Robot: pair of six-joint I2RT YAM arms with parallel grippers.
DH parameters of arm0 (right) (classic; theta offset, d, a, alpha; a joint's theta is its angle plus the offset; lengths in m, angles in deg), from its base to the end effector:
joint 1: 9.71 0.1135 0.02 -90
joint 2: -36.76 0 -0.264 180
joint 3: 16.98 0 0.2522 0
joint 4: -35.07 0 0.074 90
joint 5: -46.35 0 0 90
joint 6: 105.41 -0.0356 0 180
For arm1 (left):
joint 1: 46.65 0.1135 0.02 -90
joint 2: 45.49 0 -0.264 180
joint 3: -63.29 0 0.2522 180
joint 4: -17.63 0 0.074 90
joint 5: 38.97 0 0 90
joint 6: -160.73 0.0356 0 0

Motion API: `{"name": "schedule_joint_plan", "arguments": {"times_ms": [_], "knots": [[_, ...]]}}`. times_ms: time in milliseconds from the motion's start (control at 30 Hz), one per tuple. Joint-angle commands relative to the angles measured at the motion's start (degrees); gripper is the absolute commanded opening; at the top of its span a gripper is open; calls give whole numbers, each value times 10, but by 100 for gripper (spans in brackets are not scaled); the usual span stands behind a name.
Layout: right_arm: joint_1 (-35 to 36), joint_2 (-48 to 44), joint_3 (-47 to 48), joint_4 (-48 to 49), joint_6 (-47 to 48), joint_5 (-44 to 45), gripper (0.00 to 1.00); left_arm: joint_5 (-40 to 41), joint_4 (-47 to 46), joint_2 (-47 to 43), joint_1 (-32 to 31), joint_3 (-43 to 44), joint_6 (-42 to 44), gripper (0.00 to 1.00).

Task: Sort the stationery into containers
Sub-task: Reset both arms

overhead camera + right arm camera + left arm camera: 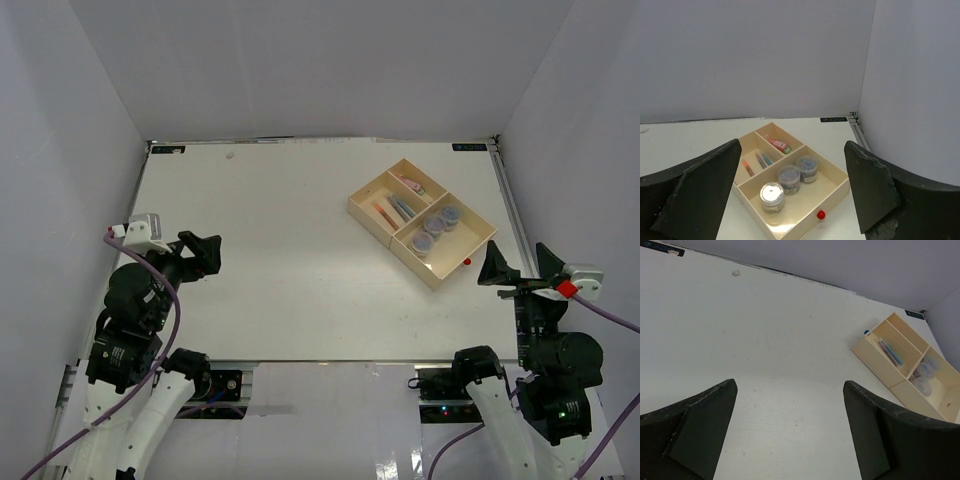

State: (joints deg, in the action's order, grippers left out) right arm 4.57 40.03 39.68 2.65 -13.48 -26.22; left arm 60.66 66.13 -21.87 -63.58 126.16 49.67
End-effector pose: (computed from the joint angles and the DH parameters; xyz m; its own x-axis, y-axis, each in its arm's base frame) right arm 0.0100 -0.0084 0.3696 0.3454 0.0548 -0.9368 0.0474 0.9960 0.0757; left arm 0.0793 -0.0179 0.3613 -0.1899 -0.3125 -0.9307 0.0653 0.9419 -0.3296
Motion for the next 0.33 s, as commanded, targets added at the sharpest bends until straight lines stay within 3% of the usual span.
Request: {"name": "schedule_joint_plan", "arguments": {"times_ms": [0, 300], "knots": [[3, -8, -3, 27, 11, -5, 90, -8, -6, 1, 2, -5, -4, 98], [3, -13, -2, 29, 20, -9, 90, -4, -6, -6, 2, -6, 3, 98]]}}
